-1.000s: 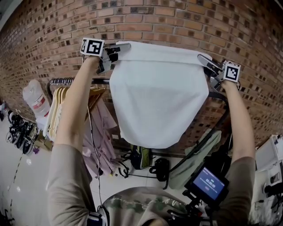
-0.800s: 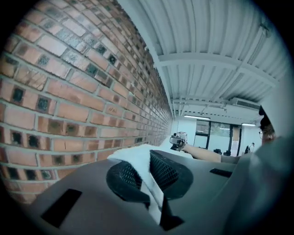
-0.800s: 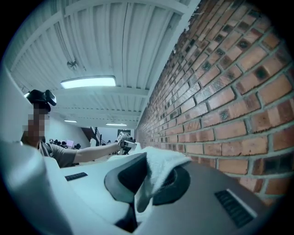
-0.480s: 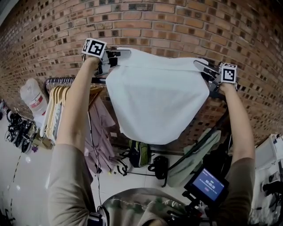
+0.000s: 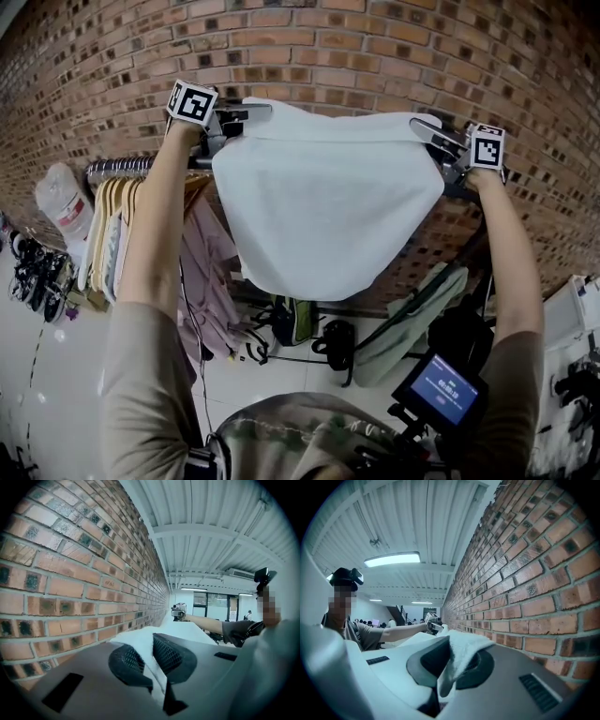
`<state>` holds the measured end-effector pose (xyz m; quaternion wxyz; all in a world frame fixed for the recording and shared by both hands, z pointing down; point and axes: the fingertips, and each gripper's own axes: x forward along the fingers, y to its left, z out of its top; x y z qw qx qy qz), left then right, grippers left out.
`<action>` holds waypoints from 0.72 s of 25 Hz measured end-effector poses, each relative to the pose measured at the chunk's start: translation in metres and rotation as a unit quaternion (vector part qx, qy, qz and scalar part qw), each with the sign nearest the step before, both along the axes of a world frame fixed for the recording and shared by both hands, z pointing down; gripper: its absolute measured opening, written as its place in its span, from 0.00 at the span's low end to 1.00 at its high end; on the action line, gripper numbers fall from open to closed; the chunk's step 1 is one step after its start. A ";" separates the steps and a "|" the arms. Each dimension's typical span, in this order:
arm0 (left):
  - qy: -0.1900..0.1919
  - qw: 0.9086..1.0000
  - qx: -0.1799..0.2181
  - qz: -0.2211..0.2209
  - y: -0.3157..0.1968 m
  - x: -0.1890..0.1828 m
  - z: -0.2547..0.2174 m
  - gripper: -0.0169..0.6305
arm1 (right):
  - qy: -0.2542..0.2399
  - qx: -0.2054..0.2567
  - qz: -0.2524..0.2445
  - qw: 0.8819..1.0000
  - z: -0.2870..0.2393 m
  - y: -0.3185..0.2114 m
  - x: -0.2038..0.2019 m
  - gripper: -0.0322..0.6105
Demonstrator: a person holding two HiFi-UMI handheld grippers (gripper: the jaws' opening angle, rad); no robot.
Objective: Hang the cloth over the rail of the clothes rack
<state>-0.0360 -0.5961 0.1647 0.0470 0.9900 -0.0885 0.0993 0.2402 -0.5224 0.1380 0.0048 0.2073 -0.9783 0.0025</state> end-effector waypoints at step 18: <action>0.041 0.996 -0.073 0.005 0.009 0.007 0.006 0.31 | -0.020 -0.023 0.035 0.999 -0.002 -0.015 0.006 0.13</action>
